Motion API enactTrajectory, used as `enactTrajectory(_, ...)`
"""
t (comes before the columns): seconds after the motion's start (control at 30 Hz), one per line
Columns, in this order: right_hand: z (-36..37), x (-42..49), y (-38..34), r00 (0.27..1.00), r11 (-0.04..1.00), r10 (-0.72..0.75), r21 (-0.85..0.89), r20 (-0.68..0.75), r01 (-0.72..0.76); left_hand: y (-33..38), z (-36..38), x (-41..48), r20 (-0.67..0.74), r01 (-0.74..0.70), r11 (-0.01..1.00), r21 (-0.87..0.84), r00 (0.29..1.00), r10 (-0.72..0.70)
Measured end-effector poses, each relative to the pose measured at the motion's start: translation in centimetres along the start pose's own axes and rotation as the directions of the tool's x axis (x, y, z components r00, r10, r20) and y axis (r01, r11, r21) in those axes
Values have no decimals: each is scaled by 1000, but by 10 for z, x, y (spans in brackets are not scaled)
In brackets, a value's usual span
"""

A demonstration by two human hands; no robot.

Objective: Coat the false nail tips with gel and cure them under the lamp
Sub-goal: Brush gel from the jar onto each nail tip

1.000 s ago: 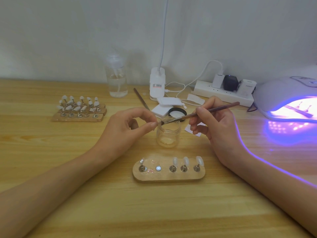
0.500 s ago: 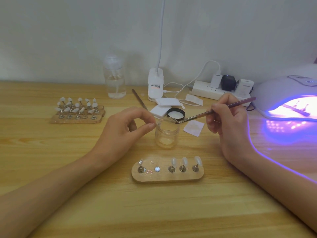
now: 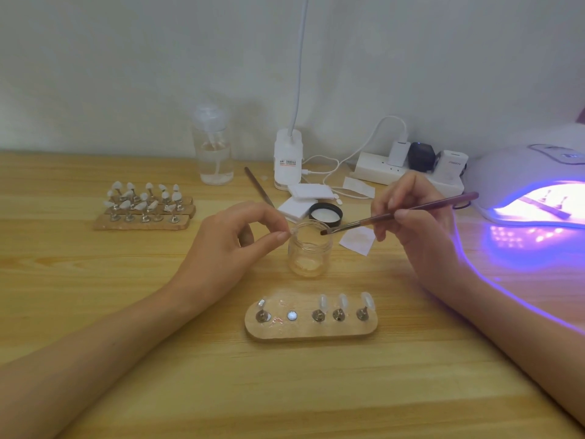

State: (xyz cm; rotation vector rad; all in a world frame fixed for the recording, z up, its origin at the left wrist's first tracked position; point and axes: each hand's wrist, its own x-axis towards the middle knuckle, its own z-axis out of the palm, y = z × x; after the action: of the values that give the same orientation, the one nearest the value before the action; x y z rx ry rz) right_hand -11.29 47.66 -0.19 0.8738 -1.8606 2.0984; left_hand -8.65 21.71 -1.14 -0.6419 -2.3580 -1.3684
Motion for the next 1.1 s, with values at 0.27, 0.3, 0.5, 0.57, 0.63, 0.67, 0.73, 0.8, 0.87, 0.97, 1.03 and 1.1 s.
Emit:
enactTrajectory(0.27, -7, 3, 0, 999, 999, 31, 22, -40, -30, -1, 0, 0, 4, 13, 1000, -12, 1000, -13)
enactTrajectory(0.3, -7, 2, 0, 998, 999, 36, 21, -48, -35, -1, 0, 0, 3, 12, 1000, -6, 1000, -12)
enactTrajectory(0.5, -2, 3, -4, 983, 986, 90, 152, -158, -66, -1, 0, -1, 9, 14, 1000, -18, 1000, -14)
enactTrajectory(0.57, 5, 0, -3, 972, 973, 155, 198, -175, -119, -1, 0, 0, 12, 21, 999, -28, 1000, -20)
enactTrajectory(0.63, 14, -4, 1, 967, 962, 212, 206, -138, -182, 0, 1, 0, 14, 25, 999, -36, 1000, -25)
enactTrajectory(0.67, 18, -6, 3, 968, 959, 226, 199, -111, -201, 0, 1, 1, 15, 29, 999, -41, 1000, -28)
enactTrajectory(0.73, 23, -7, 3, 968, 959, 240, 174, -78, -224, 1, 0, 1, 14, 34, 998, -52, 999, -34)
enactTrajectory(0.8, 25, -6, 1, 964, 956, 255, 168, -76, -240, 1, 1, 1, 17, 36, 998, -57, 999, -35)
enactTrajectory(0.87, 25, -6, 0, 961, 952, 264, 184, -86, -245, 1, 1, 1, 20, 30, 998, -52, 999, -29)
enactTrajectory(0.97, 25, -5, -1, 961, 953, 266, 168, -80, -250, 1, 1, 1, 22, 18, 999, -43, 1000, -17)
enactTrajectory(1.03, 27, -5, -1, 961, 954, 269, 154, -65, -257, 0, 1, 0, 19, 17, 999, -38, 1000, -16)
enactTrajectory(1.1, 28, -5, -2, 959, 953, 275, 146, -61, -264, 0, 1, 0, 18, 18, 999, -37, 1000, -18)
